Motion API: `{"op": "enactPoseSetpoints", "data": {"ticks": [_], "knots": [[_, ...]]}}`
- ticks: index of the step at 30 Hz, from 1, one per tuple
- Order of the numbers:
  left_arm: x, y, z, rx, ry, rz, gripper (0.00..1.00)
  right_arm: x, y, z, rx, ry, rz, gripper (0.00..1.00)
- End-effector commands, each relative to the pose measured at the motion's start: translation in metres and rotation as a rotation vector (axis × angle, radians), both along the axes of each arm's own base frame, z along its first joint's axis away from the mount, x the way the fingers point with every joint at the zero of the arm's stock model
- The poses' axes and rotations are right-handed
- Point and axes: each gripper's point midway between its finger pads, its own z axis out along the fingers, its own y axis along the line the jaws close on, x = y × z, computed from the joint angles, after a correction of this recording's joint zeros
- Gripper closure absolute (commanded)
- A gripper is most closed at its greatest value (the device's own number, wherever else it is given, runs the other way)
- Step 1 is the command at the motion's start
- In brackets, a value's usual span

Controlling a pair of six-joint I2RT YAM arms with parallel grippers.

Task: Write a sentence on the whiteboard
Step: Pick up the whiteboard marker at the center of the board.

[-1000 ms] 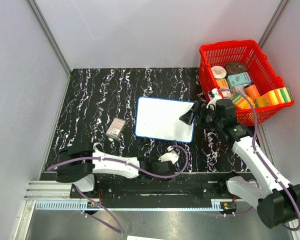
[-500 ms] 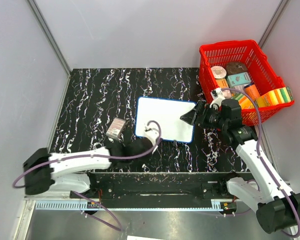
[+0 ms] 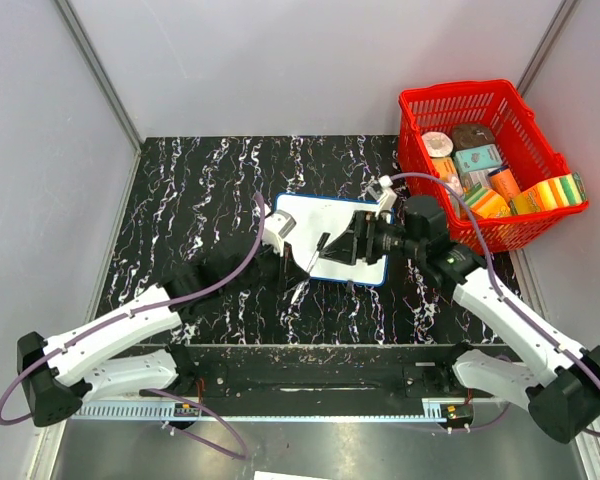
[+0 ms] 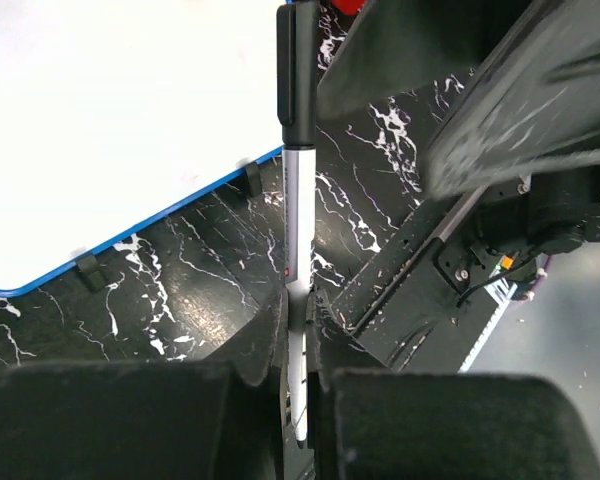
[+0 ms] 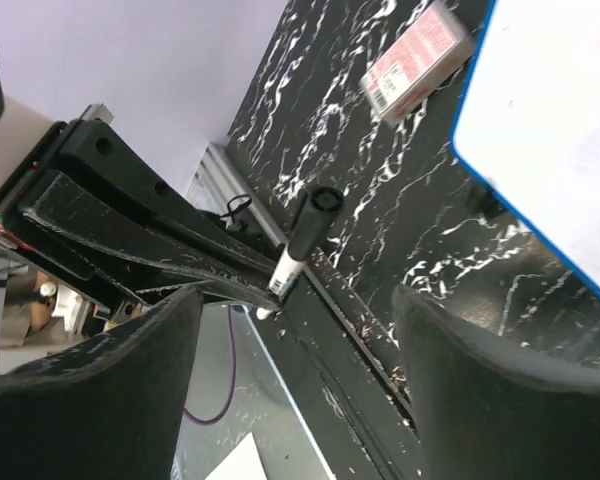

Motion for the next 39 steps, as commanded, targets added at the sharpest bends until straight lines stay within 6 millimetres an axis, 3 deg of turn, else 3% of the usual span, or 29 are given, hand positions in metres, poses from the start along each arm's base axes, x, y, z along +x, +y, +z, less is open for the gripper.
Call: {"op": "enactPoseSetpoints", "data": {"ticks": [1,3,8,14,16,17,18,19,20,24,29,33,35,37,38,39], "knots": [[-0.006,-0.01,0.037,-0.093,-0.044,-0.066,1.0,-0.008,0.025,0.025,0.093,-0.033,0.076,0.25],[-0.007,-0.01,0.043,-0.119,-0.054,-0.072,1.0,-0.008,0.026,0.019,0.116,0.006,0.066,0.28],[-0.013,-0.012,0.053,-0.175,-0.042,-0.085,1.0,-0.01,0.037,0.03,0.181,0.0,0.104,0.33],[-0.013,-0.012,0.057,-0.199,-0.04,-0.073,1.0,-0.019,0.047,0.024,0.188,0.038,0.156,0.48],[-0.013,-0.013,0.059,-0.212,-0.039,-0.071,1.0,-0.021,0.047,0.022,0.187,0.05,0.159,0.83],[-0.014,-0.013,0.059,-0.213,-0.038,-0.074,1.0,-0.021,0.047,0.02,0.185,0.056,0.156,0.95],[-0.014,-0.013,0.059,-0.214,-0.036,-0.075,0.98,-0.022,0.045,0.02,0.184,0.053,0.149,1.0],[-0.014,-0.012,0.059,-0.212,-0.039,-0.071,0.91,-0.021,0.044,0.02,0.181,0.054,0.14,1.0],[-0.014,-0.01,0.058,-0.209,-0.038,-0.065,0.66,-0.018,0.043,0.02,0.176,0.045,0.112,1.0],[-0.018,-0.01,0.06,-0.226,-0.039,-0.082,0.35,-0.012,0.032,0.027,0.163,-0.004,0.027,1.0],[-0.025,-0.017,0.042,-0.189,0.008,-0.141,0.31,-0.006,0.021,0.037,0.182,-0.045,-0.058,1.0],[-0.027,-0.022,0.032,-0.176,0.03,-0.163,0.34,-0.003,0.017,0.04,0.179,-0.055,-0.087,1.0],[-0.026,-0.024,0.03,-0.176,0.032,-0.167,0.45,-0.004,0.016,0.042,0.183,-0.062,-0.095,1.0],[-0.026,-0.025,0.029,-0.174,0.025,-0.173,0.67,-0.005,0.016,0.041,0.183,-0.059,-0.086,1.0],[-0.025,-0.025,0.031,-0.176,0.023,-0.174,0.9,-0.005,0.018,0.041,0.179,-0.062,-0.075,0.98],[-0.025,-0.025,0.031,-0.174,0.02,-0.173,0.98,-0.006,0.018,0.042,0.178,-0.066,-0.065,0.95]]}}
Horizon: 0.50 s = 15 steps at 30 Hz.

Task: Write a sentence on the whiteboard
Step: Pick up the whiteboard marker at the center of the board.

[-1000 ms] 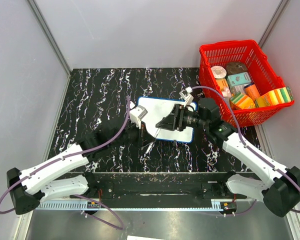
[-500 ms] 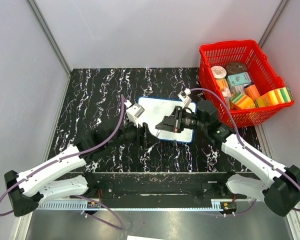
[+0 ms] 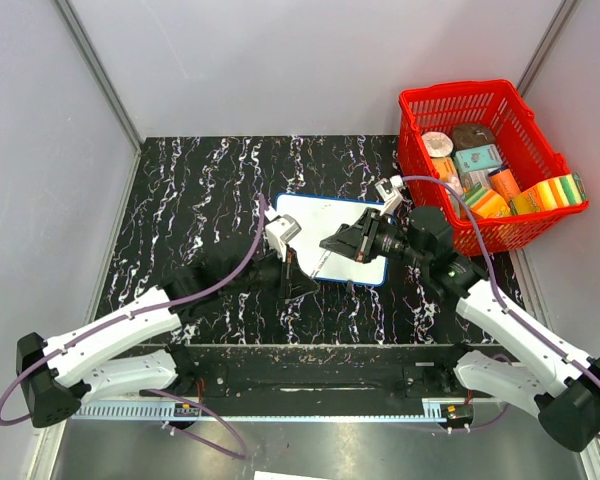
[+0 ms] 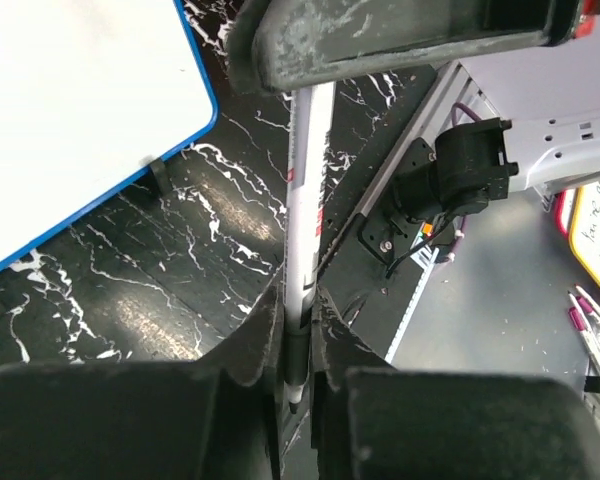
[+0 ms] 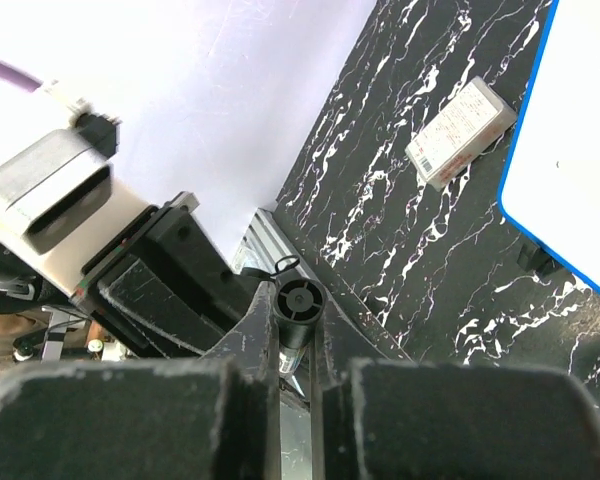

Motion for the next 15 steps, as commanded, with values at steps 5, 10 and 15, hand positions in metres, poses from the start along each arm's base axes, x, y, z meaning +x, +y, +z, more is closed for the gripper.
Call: {"op": "enactPoseSetpoints", "data": {"ticks": [5,10,15], "knots": [[0.0,-0.001,0.026,-0.048,-0.069,-0.03,1.0,-0.014,-0.003,0.012,-0.017,-0.12,0.066,0.33],[-0.013,0.004,0.045,-0.06,-0.121,-0.108,1.0,-0.033,-0.003,0.017,-0.03,-0.155,0.162,0.0],[-0.026,0.002,0.058,-0.079,-0.156,-0.2,1.0,-0.049,0.008,0.025,0.045,-0.164,0.296,0.01]]}}
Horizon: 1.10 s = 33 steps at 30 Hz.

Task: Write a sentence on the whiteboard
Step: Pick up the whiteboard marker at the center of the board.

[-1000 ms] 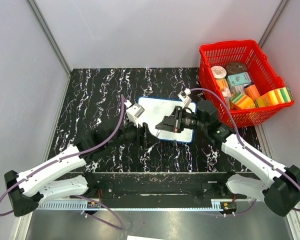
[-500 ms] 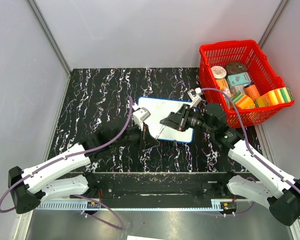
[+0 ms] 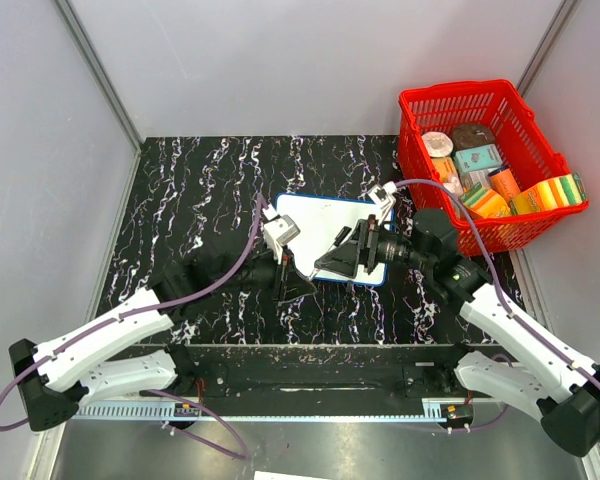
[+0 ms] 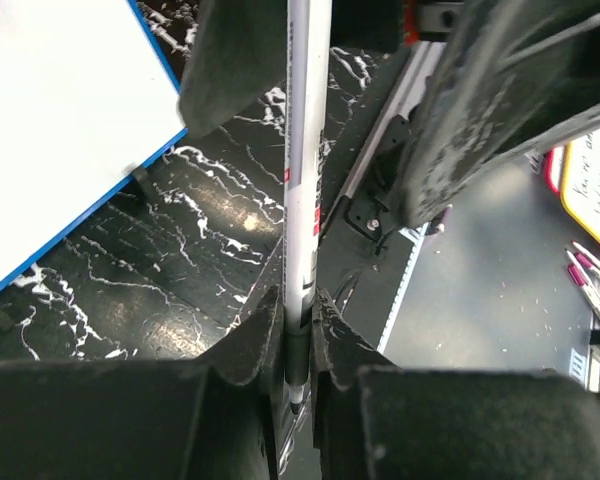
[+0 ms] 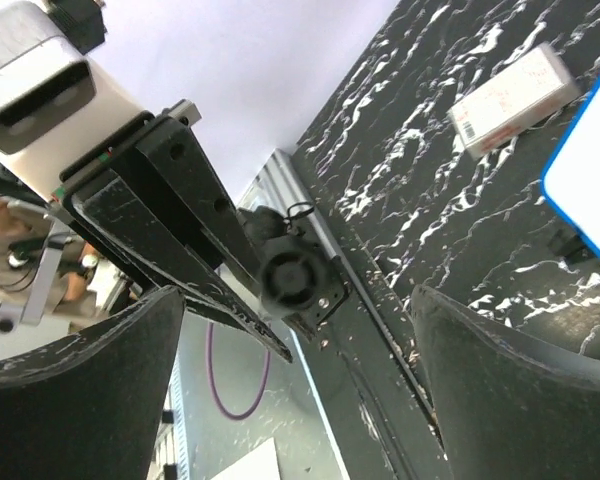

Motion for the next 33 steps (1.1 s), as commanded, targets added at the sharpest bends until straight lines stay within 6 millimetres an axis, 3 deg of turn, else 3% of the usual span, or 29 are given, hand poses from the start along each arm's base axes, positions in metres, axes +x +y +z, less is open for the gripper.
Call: {"op": "enactPoseSetpoints", "data": {"ticks": [1,8,9,12,20,25,26,32,33], "knots": [[-0.013,-0.003,0.046,-0.097,-0.101,-0.109,1.0,-0.025,0.011,0.024,0.089,-0.058,0.188,0.03],[-0.011,-0.006,0.054,-0.109,-0.118,-0.119,1.0,-0.033,0.015,0.029,0.152,-0.049,0.251,0.33],[-0.011,-0.007,0.054,-0.111,-0.119,-0.119,1.0,-0.033,0.015,0.028,0.148,-0.045,0.254,0.44],[-0.011,-0.007,0.055,-0.115,-0.122,-0.117,1.0,-0.035,0.015,0.026,0.143,-0.038,0.269,0.62],[-0.009,-0.007,0.052,-0.108,-0.116,-0.105,1.0,-0.04,0.014,0.021,0.126,-0.026,0.29,0.73],[-0.006,-0.009,0.048,-0.103,-0.107,-0.094,1.0,-0.042,0.015,0.014,0.107,-0.01,0.317,0.91],[-0.006,-0.009,0.048,-0.103,-0.108,-0.093,1.0,-0.042,0.015,0.015,0.107,-0.016,0.317,0.99],[-0.005,-0.01,0.046,-0.099,-0.101,-0.092,1.0,-0.039,0.013,0.014,0.101,-0.023,0.286,1.0],[-0.005,-0.01,0.045,-0.096,-0.099,-0.091,1.0,-0.039,0.013,0.014,0.101,-0.024,0.279,0.94]]}}
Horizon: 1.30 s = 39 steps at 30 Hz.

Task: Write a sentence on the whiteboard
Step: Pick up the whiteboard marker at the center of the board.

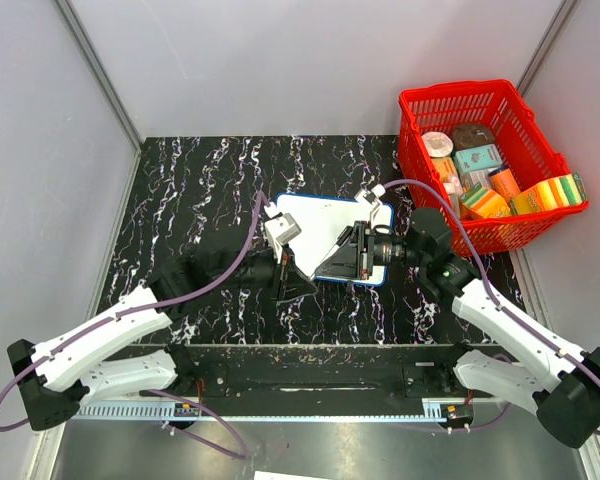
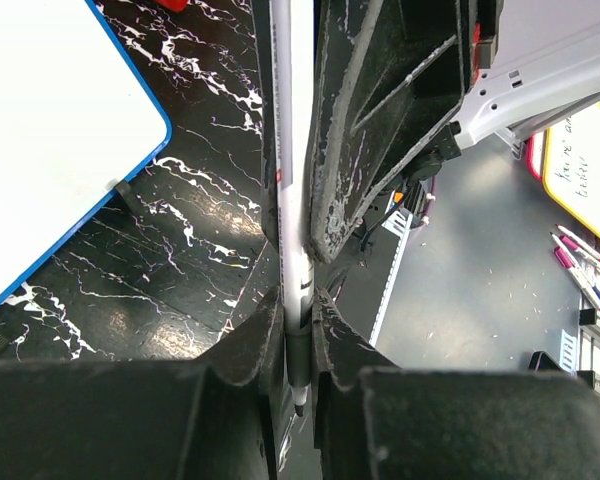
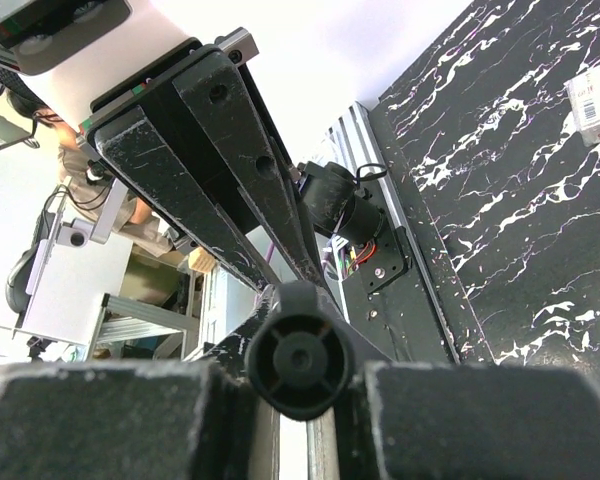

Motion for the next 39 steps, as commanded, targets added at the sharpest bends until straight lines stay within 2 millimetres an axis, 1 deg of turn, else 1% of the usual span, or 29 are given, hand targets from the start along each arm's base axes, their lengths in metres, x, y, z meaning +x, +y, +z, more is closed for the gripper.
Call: {"op": "enactPoseSetpoints", "data": {"ticks": [1,2,3,4,6,7,9,11,13,19,22,26,27,36,39], "knots": [[0.004,-0.007,0.024,-0.069,-0.056,-0.013,1.0,-0.006,-0.002,0.008,0.016,-0.029,0.011,0.84],[0.004,-0.008,0.024,-0.069,-0.054,-0.014,1.0,-0.005,-0.002,0.009,0.021,-0.032,0.006,0.78],[0.004,-0.008,0.023,-0.067,-0.05,-0.015,1.0,-0.005,-0.002,0.009,0.024,-0.029,0.001,0.67],[0.004,-0.009,0.023,-0.071,-0.05,-0.018,1.0,-0.005,-0.002,0.01,0.028,-0.031,0.0,0.61],[0.003,-0.01,0.022,-0.072,-0.046,-0.021,1.0,-0.005,-0.002,0.01,0.031,-0.033,0.0,0.54],[0.003,-0.01,0.023,-0.075,-0.044,-0.025,1.0,-0.005,-0.002,0.011,0.032,-0.032,0.003,0.53],[0.003,-0.011,0.022,-0.076,-0.042,-0.024,1.0,-0.005,-0.002,0.01,0.031,-0.027,0.004,0.57],[0.003,-0.011,0.022,-0.078,-0.043,-0.024,1.0,-0.005,-0.001,0.008,0.026,-0.02,0.009,0.69],[0.002,-0.011,0.023,-0.081,-0.044,-0.029,1.0,-0.004,-0.001,0.006,0.021,-0.011,0.007,0.74],[0.001,-0.012,0.02,-0.075,-0.032,-0.039,1.0,-0.002,-0.001,0.007,0.03,-0.004,-0.01,0.71],[0.001,-0.011,0.019,-0.074,-0.034,-0.037,1.0,-0.001,-0.001,0.008,0.031,-0.004,-0.022,0.68],[-0.001,-0.01,0.018,-0.074,-0.03,-0.041,1.0,0.001,-0.001,0.008,0.029,0.002,-0.034,0.63],[-0.001,-0.01,0.016,-0.072,-0.028,-0.042,1.0,0.002,-0.001,0.008,0.029,0.003,-0.042,0.59],[-0.004,-0.008,0.012,-0.068,-0.021,-0.043,1.0,0.011,-0.002,0.007,0.032,0.034,-0.108,0.59],[-0.004,-0.006,0.011,-0.069,-0.022,-0.038,1.0,0.01,-0.003,0.009,0.039,0.024,-0.108,0.64]]}}
